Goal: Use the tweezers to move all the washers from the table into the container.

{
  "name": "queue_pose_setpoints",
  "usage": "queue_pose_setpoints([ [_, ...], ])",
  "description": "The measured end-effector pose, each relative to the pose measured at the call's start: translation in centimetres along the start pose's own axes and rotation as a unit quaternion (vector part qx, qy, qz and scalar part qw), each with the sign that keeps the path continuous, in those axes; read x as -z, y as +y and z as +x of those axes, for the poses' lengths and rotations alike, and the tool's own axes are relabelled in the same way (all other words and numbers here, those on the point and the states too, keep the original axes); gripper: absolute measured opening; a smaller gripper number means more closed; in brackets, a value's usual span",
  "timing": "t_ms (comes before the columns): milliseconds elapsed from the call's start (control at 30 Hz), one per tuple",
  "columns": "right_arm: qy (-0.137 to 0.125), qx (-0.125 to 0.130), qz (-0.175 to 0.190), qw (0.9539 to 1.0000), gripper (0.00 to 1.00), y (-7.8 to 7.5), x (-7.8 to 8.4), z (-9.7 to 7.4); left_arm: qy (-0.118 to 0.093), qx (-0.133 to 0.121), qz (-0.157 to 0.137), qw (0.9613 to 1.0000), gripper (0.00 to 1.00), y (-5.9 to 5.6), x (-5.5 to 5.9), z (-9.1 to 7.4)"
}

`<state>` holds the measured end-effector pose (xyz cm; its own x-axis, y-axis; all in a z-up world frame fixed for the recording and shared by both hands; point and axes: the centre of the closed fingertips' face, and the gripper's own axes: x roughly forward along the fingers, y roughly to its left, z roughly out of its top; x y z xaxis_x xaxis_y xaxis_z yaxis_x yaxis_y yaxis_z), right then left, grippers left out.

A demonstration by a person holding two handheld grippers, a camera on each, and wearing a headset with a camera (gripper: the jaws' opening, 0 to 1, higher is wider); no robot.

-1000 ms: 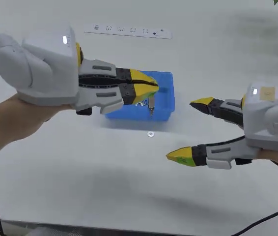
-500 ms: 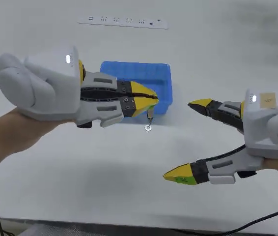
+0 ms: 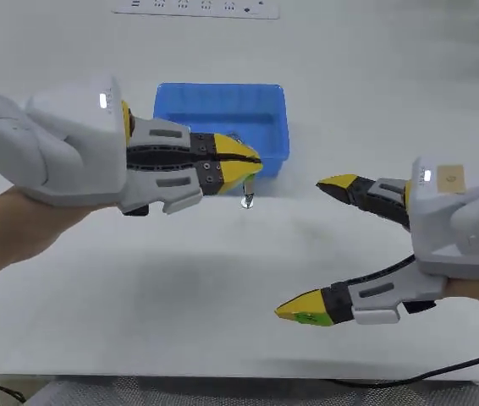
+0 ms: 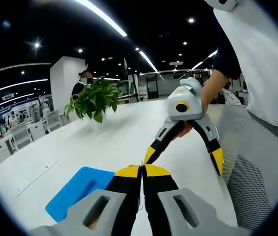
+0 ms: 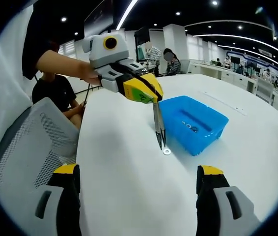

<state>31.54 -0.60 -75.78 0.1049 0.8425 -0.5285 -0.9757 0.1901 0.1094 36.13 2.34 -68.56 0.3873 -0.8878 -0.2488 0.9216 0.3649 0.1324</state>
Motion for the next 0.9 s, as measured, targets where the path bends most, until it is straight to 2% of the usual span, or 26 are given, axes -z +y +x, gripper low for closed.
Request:
queue_pose_setpoints([
  [367,0.004,0.001,0.016,0.9999,0.99,-0.37,0.6,0.08,0.004,-0.001,-0.014,0.9999,0.04,0.51,1.09,0.6],
  [400,0.003,0.0,0.017,0.9998,0.99,-0.35,0.55,0.09,-0.002,-0.002,-0.021,0.9998,0.04,0.52,0.91,0.56],
  [733,-0.001,-0.002,0.021,0.9998,0.98,-0.06,0.03,0.36,0.003,0.0,-0.026,0.9997,0.04,0.56,0.99,0.38],
  [900,-0.002,-0.004,0.019,0.9998,0.98,0.1,-0.14,0.49,0.017,0.003,-0.027,0.9995,0.04,0.62,1.1,0.04],
])
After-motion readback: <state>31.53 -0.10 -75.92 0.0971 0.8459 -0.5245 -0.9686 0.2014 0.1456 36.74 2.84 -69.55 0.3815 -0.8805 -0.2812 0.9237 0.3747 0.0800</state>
